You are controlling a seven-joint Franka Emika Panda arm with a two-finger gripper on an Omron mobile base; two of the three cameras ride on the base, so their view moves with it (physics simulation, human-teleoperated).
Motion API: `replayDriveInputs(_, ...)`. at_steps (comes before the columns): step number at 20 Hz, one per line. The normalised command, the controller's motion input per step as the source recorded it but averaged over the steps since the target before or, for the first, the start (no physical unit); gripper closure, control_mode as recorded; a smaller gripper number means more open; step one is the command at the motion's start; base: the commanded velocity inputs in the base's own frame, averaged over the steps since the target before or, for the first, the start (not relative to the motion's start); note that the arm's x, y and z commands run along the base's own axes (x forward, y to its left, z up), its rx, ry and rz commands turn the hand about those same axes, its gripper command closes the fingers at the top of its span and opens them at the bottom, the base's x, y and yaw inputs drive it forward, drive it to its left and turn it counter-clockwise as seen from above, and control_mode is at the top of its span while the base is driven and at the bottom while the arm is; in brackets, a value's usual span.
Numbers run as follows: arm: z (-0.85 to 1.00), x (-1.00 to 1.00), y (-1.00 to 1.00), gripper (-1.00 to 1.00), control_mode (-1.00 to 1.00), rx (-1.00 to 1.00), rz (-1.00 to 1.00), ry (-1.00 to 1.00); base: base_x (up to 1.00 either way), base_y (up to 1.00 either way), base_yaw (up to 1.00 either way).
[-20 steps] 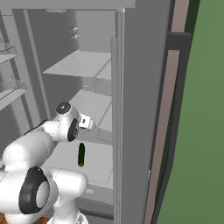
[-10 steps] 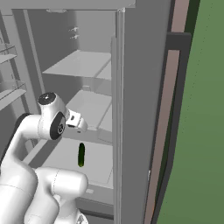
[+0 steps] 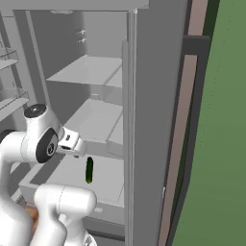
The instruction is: Place the bell pepper and cucumber inside the fridge drawer. Close the drawer after placing the vegetables.
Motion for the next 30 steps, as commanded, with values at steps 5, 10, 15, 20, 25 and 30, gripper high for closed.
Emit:
replayDriveInputs(5, -0.01, 0.0, 0.01, -1.0, -1.0, 0.0, 0.0, 0.02, 0.0, 0.0, 0.0)
replayDriveInputs(10, -0.02, -0.03, 0.0, -1.0, -1.0, 0.0, 0.0, 0.02, 0.0, 0.0, 0.0)
replayDriveInputs(15, -0.03, -0.25, 0.0, -1.0, 1.0, 0.0, 0.0, -0.01, -0.6, 0.0, 0.0)
replayDriveInputs(20, 0.0, 0.0, 0.0, -1.0, 1.0, 0.0, 0.0, 0.0, -1.0, 0.14, 0.0)
replayDriveInputs(25, 0.0, 0.0, 0.0, -1.0, 1.0, 0.0, 0.0, 0.0, -1.0, 0.62, 0.0)
replayDriveInputs(30, 0.0, 0.0, 0.0, -1.0, 1.0, 0.0, 0.0, 0.0, -0.97, 1.0, 0.0)
